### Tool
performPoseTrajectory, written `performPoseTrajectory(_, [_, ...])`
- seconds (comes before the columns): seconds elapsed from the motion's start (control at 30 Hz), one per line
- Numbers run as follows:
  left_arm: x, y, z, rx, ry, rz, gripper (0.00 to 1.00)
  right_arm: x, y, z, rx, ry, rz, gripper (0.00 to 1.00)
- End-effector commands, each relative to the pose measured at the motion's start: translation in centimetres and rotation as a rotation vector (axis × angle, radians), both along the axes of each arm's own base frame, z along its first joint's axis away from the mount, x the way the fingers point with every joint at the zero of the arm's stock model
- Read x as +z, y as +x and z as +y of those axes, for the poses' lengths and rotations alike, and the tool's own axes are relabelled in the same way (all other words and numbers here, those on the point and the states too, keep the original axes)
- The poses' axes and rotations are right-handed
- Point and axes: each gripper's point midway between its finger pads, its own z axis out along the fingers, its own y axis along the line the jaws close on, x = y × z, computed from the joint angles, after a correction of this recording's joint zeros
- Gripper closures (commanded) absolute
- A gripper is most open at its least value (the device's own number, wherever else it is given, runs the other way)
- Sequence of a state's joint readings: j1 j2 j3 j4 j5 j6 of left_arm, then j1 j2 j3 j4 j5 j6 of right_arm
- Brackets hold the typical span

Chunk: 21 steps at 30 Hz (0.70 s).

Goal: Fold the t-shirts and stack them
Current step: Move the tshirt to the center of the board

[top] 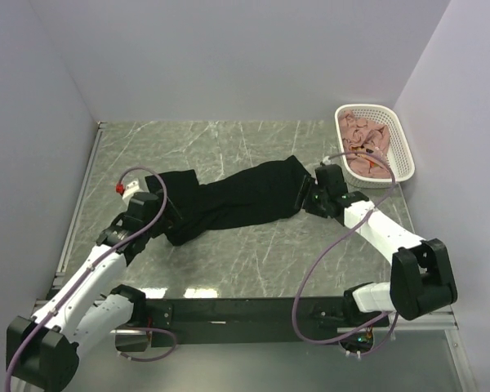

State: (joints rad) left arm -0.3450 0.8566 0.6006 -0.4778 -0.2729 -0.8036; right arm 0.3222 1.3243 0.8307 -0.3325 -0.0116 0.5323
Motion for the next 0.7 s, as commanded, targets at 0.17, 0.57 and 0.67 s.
performPoseTrajectory(0.17, [-2.7, -0.2, -0.2, 0.191, -0.165, 0.036, 0.01, -1.3, 1.7, 2.1, 0.068, 0.211, -0.064, 0.33])
performPoseTrajectory(0.57, [-5.9, 0.2, -0.3, 0.263, -0.235, 0.02, 0.01, -5.4, 3.5, 4.2, 0.112, 0.345, 0.027, 0.33])
performPoseTrajectory(0.67, [-6.4, 0.7, -0.5, 0.265, -0.232, 0.022, 0.01, -6.0, 3.7, 4.7, 0.121, 0.377, 0.05, 0.38])
